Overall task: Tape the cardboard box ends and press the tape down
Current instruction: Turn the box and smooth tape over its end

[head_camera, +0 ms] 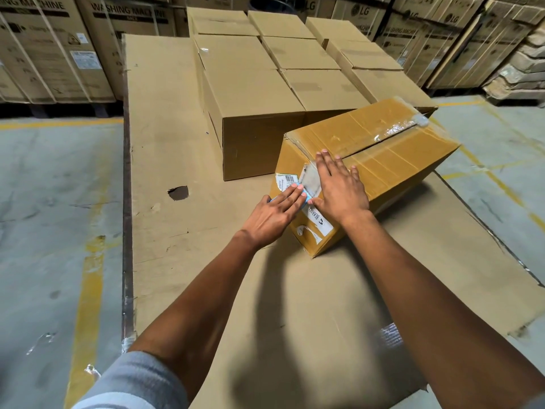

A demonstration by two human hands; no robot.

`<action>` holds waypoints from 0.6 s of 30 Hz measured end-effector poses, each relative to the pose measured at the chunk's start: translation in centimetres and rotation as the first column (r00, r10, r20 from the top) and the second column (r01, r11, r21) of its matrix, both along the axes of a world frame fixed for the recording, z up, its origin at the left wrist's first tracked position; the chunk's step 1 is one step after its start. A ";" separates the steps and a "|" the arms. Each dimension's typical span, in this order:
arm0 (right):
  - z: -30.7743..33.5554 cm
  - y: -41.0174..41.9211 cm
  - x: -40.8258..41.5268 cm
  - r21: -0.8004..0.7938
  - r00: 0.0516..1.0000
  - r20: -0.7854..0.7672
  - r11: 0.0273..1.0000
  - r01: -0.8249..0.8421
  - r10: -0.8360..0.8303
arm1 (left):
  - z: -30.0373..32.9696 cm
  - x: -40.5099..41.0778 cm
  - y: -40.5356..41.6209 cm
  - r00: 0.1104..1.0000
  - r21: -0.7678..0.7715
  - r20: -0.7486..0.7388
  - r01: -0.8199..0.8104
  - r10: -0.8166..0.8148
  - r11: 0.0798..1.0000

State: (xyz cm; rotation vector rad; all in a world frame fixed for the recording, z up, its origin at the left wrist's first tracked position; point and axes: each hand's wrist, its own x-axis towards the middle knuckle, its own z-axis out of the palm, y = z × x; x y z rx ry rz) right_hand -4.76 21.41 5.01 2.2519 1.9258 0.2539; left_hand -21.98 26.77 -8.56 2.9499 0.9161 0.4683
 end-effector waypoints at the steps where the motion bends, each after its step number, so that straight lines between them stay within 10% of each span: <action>1: 0.0 0.0 0.0 0.001 1.000 0.003 1.000 0.001 -0.001 | -0.1 0.0 -0.1 1.000 -0.006 0.004 -0.003 0.003 1.000; 18: 0.2 -0.1 -0.3 0.014 1.000 0.000 1.000 0.001 -0.001 | -1.4 0.0 -2.3 0.993 -0.104 -0.117 0.002 -0.014 0.995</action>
